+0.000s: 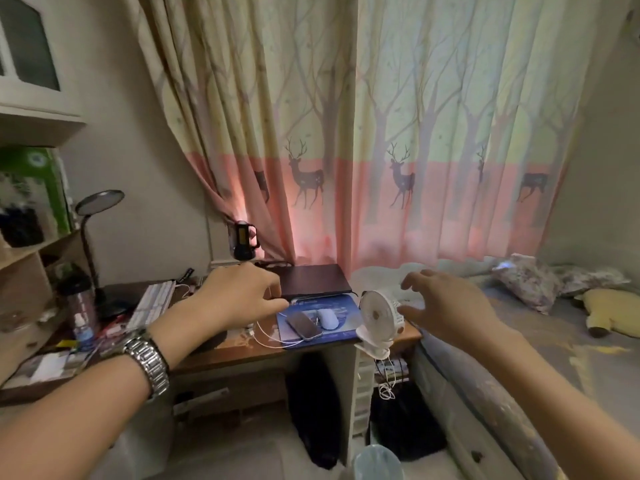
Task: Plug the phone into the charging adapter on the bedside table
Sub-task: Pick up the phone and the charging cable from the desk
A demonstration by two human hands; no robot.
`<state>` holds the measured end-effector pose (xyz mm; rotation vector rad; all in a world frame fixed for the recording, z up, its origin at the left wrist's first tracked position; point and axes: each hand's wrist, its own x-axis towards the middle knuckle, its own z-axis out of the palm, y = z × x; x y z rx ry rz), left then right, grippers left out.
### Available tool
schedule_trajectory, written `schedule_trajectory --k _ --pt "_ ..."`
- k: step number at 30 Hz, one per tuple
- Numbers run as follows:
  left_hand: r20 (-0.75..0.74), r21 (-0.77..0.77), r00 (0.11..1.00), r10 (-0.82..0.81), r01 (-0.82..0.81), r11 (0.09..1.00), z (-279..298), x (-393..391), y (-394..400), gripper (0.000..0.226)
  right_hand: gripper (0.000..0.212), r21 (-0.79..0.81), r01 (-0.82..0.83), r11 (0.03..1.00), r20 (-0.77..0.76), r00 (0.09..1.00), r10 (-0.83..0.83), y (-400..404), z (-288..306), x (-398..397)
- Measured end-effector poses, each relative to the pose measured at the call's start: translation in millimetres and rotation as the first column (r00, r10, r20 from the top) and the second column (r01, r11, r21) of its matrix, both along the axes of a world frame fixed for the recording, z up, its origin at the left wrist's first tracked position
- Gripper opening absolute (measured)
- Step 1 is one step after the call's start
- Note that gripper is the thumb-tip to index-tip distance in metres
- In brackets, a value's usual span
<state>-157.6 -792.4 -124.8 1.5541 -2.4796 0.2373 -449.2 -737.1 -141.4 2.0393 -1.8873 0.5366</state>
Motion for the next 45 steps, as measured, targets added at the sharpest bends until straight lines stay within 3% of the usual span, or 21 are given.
schedule_trajectory --k 7,14,22,30,35,39,43,45 --pt "-0.183 0.128 0.969 0.168 -0.146 0.981 -53 -47 -81 0.032 0.037 0.02 -0.174 0.985 0.071 0.983 0.172 -100 -55 -29" --pt "-0.196 0.23 0.918 0.344 -0.298 0.926 -95 -88 -135 0.032 0.036 0.115 -0.285 0.951 0.181 0.948 0.262 -192 -66 -81" --pt "-0.199 0.403 0.845 0.495 -0.39 0.828 -144 -81 -159 0.033 0.032 0.233 -0.431 0.872 0.357 0.872 0.335 -261 -125 -54" --pt "-0.345 0.583 0.76 0.551 -0.287 0.76 -227 -75 -250 0.022 0.033 0.384 -0.438 0.813 0.405 0.871 0.278 -345 -203 -3" --pt "-0.524 0.637 0.663 0.534 -0.111 0.763 -267 -66 -320 0.028 0.04 0.476 -0.392 0.787 0.443 0.88 0.171 -415 -242 37" --pt "-0.624 0.682 0.507 0.595 -0.019 0.731 -299 -62 -362 0.031 0.049 0.556 -0.364 0.747 0.467 0.881 0.082 -446 -279 57" --pt "-0.652 0.741 0.332 0.682 0.086 0.666 -326 -65 -388 0.052 0.055 0.593 -0.363 0.719 0.537 0.843 -0.017 -462 -309 63" --pt "-0.648 0.757 0.293 0.703 0.151 0.635 -339 -68 -396 0.063 0.059 0.6 -0.366 0.712 0.555 0.831 -0.041 -471 -322 66"
